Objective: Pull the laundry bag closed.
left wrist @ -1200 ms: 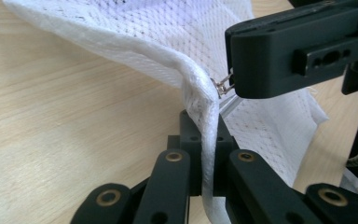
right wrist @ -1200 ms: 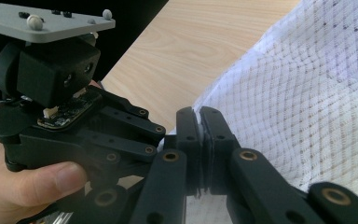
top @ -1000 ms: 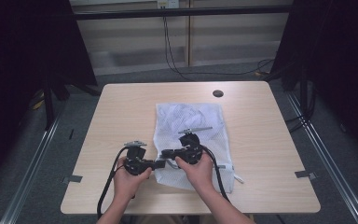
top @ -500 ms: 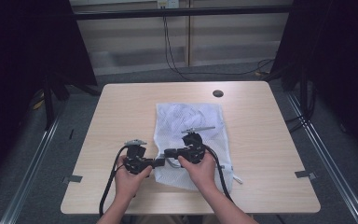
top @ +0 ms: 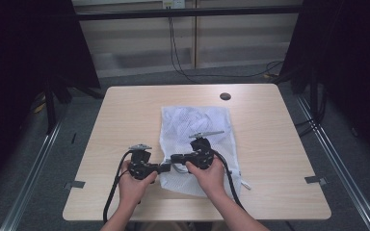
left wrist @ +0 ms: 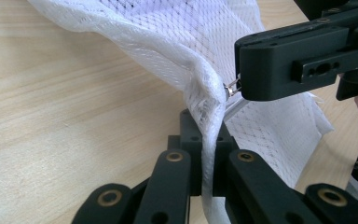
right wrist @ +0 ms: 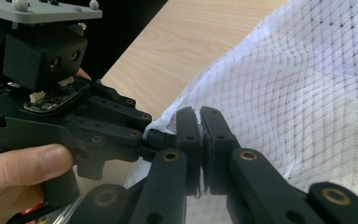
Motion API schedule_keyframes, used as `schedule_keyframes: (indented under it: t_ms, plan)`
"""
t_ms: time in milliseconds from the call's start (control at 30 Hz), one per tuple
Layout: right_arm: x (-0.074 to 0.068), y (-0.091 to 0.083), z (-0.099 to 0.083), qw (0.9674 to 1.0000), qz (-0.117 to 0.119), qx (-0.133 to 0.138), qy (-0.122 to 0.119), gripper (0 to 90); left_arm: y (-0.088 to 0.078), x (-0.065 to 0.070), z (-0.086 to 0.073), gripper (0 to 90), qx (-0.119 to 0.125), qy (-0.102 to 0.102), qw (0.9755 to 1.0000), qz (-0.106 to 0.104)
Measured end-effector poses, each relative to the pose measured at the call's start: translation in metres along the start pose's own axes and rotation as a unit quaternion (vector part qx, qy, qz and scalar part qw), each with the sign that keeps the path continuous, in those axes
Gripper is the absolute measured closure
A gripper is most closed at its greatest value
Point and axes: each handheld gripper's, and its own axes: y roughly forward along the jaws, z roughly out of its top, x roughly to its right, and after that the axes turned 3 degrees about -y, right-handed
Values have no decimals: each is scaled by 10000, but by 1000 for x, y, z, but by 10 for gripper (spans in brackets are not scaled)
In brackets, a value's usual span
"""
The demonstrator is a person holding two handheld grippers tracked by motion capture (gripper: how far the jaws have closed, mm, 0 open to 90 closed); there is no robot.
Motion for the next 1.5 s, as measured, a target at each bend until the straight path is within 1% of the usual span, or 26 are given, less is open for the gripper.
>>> schedule_keyframes:
  t_ms: [133, 167, 200, 233, 267, 367, 433, 467, 567, 600, 633, 667, 733, 800, 933, 967, 1033, 1100, 1133, 1200, 1233, 1267, 1300, 1367, 1500]
  plan:
    - [1, -1, -1, 10000, -2, -20, -17, 869, 1, 1, 0, 891, 23, -75, 10000, 6]
    - [1, -1, -1, 10000, -69, -38, -48, 869, 1, 1, 0, 891, 47, -120, 9999, -7]
    - [2, -2, -1, 9999, -82, -41, -62, 869, 1, 1, 0, 891, 43, -120, 9999, -9]
    - [2, -2, -1, 10000, -51, -34, -9, 869, 1, 1, 0, 892, 30, -72, 10000, -5]
    - [3, -2, -2, 10000, -44, -35, -11, 869, 1, 1, 0, 891, 28, -50, 10000, 30]
    - [2, -2, -2, 10000, -71, -53, -38, 869, 1, 2, 0, 891, 33, -81, 9999, 66]
    - [2, -2, -2, 10000, -48, -47, -27, 869, 1, 1, -1, 891, 44, -79, 9999, 50]
    - [3, -2, -2, 10000, -36, -41, -25, 869, 1, 0, -1, 891, 60, -116, 9999, 47]
    - [3, -1, -3, 10000, -16, -59, -42, 869, 1, 1, -3, 892, 96, -133, 9998, 98]
    - [3, 0, -4, 10000, -13, -65, -39, 869, 1, 0, -3, 891, 109, -157, 9998, 86]
    - [3, 0, -4, 10000, -12, -63, -40, 869, 0, 0, -3, 892, 81, -126, 9999, 76]
    - [3, 0, -4, 10000, 2, -57, -45, 869, 0, 0, -3, 892, 107, -121, 9998, 93]
    - [3, 0, -4, 10000, -21, -71, -19, 869, 0, 0, -3, 892, 120, -141, 9998, 95]
    - [4, -1, -4, 10000, 18, -65, 12, 869, 0, -1, -2, 892, 111, -140, 9998, 79]
    - [5, -1, -4, 10000, 13, -82, -15, 869, 0, 1, -4, 892, 120, -120, 9998, 90]
    - [5, -1, -5, 9999, -53, -94, -24, 869, 0, 1, -4, 891, 171, -155, 9997, 94]
    - [6, -1, -5, 10000, -53, -78, -8, 869, -2, 1, -4, 892, 175, -150, 9997, 74]
    - [7, -1, -5, 9999, -103, -109, -9, 869, -2, 0, -4, 891, 186, -201, 9996, 60]
    - [7, 0, -5, 9999, -74, -110, 22, 869, -3, -1, -4, 891, 161, -170, 9997, 51]
    - [8, 0, -5, 9999, -62, -109, 28, 869, -2, 0, -5, 892, 174, -188, 9996, 75]
    - [8, 0, -5, 9998, -112, -140, -3, 869, -3, 0, -5, 891, 206, -211, 9995, 84]
    - [8, 1, -5, 9997, -175, -166, -67, 869, -4, 0, -5, 891, 194, -181, 9996, 89]
    - [8, 0, -6, 9997, -154, -165, -70, 869, -5, 0, -5, 891, 212, -199, 9996, 61]
    - [9, -1, -5, 9998, -159, -138, -68, 869, -6, -1, -5, 891, 261, -238, 9993, 81]
    - [14, -5, -6, 9994, -304, -163, -49, 869, -10, -4, -5, 892, 320, -297, 9990, 101]
